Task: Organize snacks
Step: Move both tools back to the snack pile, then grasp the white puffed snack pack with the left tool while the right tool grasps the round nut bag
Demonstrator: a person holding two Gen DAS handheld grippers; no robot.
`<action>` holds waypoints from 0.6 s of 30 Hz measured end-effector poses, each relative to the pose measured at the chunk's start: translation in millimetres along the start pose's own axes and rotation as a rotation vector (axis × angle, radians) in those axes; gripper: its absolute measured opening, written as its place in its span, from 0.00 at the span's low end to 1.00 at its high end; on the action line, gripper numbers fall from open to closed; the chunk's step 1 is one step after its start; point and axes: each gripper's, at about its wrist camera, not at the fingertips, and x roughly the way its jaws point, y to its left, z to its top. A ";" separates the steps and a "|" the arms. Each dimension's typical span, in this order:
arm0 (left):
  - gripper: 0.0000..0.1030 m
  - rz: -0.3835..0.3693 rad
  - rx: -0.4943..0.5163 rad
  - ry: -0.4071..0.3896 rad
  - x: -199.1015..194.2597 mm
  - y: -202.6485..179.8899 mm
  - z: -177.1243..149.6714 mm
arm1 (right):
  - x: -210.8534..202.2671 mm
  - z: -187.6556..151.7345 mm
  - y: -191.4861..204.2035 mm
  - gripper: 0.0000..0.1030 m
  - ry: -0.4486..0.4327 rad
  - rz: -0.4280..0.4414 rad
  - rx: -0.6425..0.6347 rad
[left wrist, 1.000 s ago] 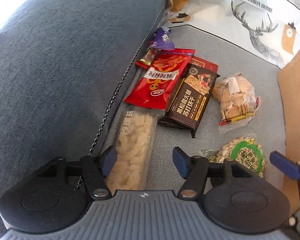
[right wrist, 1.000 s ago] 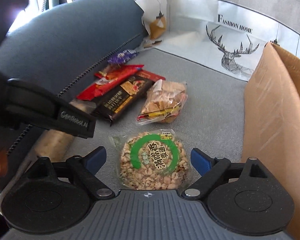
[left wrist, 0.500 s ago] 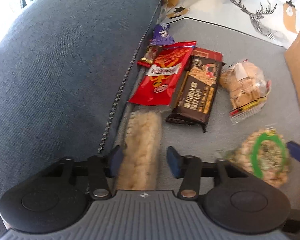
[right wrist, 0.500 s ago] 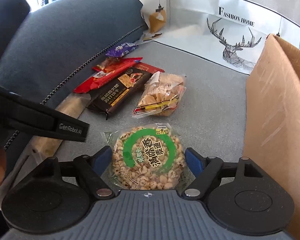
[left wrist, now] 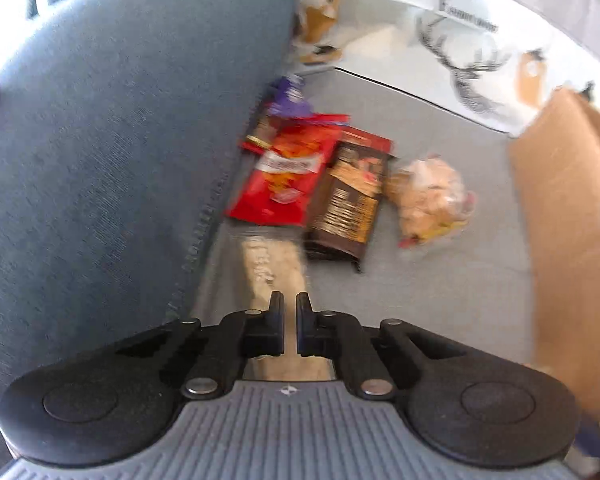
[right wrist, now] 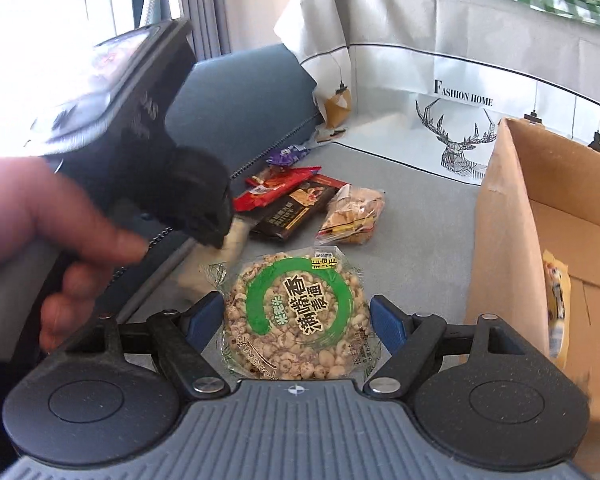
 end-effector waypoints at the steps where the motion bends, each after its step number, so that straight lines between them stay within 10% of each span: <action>1: 0.05 -0.009 0.000 -0.001 -1.3 0.3 -0.7 | 0.5 -5.4 0.3 0.78 0.005 -0.007 0.001; 4: 0.10 -0.023 -0.031 -0.029 -6.5 5.9 -0.8 | 7.9 -13.5 1.9 0.78 0.039 -0.026 -0.013; 9: 0.54 -0.015 -0.075 0.002 2.1 8.8 2.2 | 20.7 -16.7 4.3 0.79 0.080 -0.024 -0.037; 18: 0.57 0.040 -0.063 0.074 22.6 -4.8 4.2 | 37.3 -22.2 -3.2 0.79 0.147 -0.033 -0.015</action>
